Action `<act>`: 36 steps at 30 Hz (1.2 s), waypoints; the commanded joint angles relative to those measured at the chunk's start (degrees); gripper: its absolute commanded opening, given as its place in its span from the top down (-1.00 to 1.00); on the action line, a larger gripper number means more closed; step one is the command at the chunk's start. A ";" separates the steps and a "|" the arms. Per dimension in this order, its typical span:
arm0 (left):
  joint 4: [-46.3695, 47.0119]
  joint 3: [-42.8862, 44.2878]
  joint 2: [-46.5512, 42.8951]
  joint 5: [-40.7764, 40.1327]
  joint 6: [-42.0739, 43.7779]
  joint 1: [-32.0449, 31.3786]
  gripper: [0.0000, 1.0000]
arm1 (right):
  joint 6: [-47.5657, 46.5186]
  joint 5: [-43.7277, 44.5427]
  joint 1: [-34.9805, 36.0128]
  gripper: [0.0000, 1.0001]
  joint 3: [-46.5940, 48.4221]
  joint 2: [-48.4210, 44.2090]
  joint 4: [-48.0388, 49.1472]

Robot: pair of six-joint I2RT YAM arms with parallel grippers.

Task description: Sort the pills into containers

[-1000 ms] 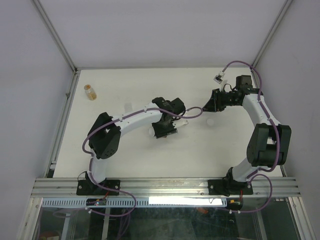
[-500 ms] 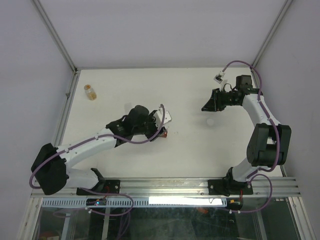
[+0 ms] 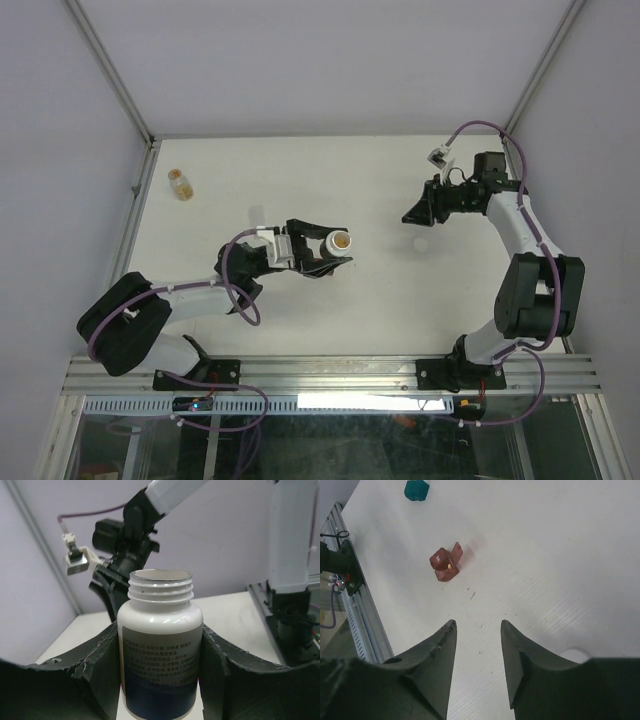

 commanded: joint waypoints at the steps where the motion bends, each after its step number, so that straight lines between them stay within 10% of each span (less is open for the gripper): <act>1: 14.67 1.59 -0.16 7.93 -8.75 0.67 1.00 | -10.82 -7.92 -0.78 0.06 0.68 -5.07 0.43; 7: 5.45 -1.50 -4.29 7.64 -8.42 1.00 1.00 | -43.67 -17.94 -0.80 -0.96 -4.82 -12.15 -6.31; 18: -15.36 -5.92 -14.52 3.82 -10.65 0.94 1.00 | -78.84 3.02 -0.80 -0.76 2.60 0.63 -26.95; 36: -29.56 -11.21 -19.43 -2.00 -7.74 0.99 1.00 | -77.15 18.11 -0.82 -0.66 9.45 15.93 -22.90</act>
